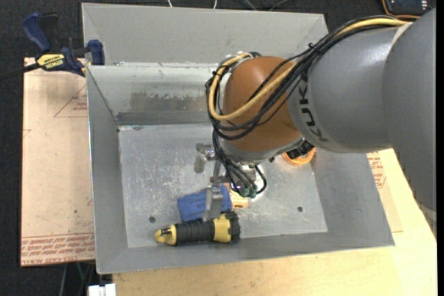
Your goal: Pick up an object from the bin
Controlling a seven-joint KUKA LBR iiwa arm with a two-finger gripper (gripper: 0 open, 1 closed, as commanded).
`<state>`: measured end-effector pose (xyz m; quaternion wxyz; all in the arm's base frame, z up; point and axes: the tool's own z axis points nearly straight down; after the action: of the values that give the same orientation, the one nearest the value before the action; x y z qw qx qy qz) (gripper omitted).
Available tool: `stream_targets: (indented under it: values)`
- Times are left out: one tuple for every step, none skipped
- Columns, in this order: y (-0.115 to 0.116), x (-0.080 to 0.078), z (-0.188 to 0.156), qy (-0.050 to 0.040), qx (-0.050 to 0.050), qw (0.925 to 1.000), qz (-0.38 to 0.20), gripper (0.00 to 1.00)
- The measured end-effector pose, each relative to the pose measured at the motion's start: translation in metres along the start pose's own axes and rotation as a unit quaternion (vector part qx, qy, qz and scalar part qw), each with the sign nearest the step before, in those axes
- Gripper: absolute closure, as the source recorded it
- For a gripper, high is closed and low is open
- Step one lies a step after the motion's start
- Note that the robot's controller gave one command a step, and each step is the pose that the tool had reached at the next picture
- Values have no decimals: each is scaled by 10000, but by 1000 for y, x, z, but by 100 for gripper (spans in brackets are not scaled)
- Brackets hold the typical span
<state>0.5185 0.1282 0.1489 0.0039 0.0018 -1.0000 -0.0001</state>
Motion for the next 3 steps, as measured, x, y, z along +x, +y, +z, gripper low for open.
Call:
stream_targets:
  values:
    - [-1,-2,-4,-38,-5,10000,22,0]
    - [4,20,52,-58,-21,9996,-293,0]
    - [2,38,33,-83,-18,9990,-445,0]
